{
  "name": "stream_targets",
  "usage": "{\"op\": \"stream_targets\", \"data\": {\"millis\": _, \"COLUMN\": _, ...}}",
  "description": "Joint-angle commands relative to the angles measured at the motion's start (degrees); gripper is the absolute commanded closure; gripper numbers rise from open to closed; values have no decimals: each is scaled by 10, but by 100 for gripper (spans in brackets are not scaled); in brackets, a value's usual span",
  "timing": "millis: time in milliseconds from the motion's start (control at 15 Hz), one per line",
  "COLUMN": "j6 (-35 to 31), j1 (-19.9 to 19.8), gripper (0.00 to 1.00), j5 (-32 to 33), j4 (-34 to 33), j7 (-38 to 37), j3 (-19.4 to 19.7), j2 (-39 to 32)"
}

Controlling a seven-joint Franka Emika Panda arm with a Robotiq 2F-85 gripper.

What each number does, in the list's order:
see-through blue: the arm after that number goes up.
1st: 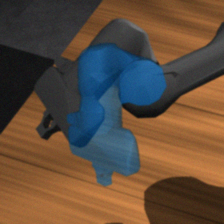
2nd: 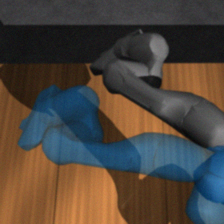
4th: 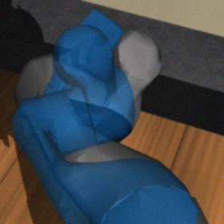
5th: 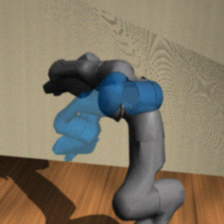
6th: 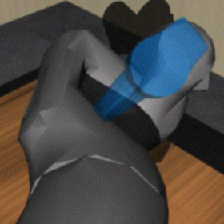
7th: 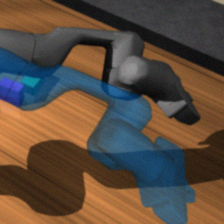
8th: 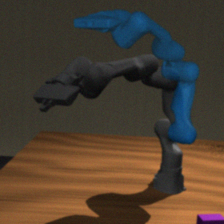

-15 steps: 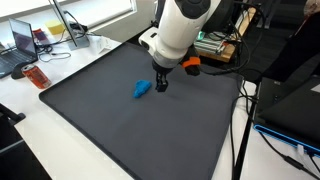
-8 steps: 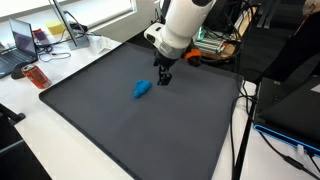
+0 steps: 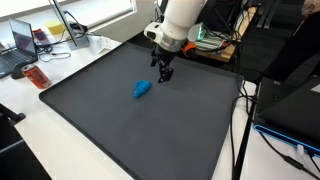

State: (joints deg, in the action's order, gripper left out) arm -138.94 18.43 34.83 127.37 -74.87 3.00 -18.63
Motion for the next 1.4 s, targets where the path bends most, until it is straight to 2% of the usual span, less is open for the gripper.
{"op": "stream_targets", "data": {"millis": 0, "j6": -78, "j1": -31, "gripper": 0, "j5": 30, "j4": 64, "j7": 49, "j3": -9, "j2": 41}}
{"op": "stream_targets", "data": {"millis": 333, "j6": -157, "j1": -49, "gripper": 0, "j5": 40, "j4": 109, "j7": 113, "j3": 1, "j2": 57}}
{"op": "stream_targets", "data": {"millis": 867, "j6": -243, "j1": -48, "gripper": 0, "j5": 135, "j4": 156, "j7": 108, "j3": 43, "j2": 78}}
{"op": "stream_targets", "data": {"millis": 1333, "j6": -297, "j1": -49, "gripper": 0, "j5": 218, "j4": 170, "j7": 98, "j3": 91, "j2": 84}}
